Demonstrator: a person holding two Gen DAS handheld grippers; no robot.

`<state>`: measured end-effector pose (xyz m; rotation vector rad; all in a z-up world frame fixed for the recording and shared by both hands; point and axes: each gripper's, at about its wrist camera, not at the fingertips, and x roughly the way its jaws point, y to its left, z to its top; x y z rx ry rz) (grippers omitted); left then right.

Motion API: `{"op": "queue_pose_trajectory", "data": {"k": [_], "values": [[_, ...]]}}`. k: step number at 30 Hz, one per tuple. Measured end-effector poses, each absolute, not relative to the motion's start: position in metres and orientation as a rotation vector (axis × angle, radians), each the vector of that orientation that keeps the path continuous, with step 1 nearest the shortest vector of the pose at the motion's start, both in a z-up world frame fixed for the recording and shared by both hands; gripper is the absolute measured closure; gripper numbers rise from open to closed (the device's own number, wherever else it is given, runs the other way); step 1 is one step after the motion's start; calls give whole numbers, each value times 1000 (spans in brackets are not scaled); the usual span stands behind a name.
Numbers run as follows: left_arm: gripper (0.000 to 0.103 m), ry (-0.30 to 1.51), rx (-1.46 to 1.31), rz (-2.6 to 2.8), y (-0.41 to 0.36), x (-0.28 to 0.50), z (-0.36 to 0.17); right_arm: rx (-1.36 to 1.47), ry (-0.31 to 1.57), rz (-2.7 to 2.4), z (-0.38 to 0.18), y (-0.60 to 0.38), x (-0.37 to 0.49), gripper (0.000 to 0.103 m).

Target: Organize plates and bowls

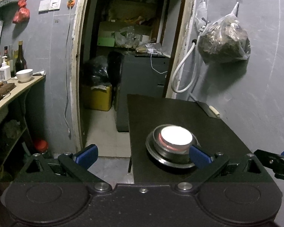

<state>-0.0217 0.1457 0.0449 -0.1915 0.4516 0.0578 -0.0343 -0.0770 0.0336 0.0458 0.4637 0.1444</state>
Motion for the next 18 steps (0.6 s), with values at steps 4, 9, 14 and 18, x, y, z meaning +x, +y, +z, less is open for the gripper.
{"op": "queue_pose_trajectory", "data": {"k": [4,9,14,18], "values": [[1,459,-189,45,149,-36,41,67,459,120,35,-79,-47,0],[1,464,-187,57,151,-44,38,66,486,126,32,-81,-57,0],[1,496,-183,47,141,-40,33,80,512,109,30,-94,-64,0],[1,518,-165,20,132,-43,26,108,530,93,20,-104,-69,0]]}}
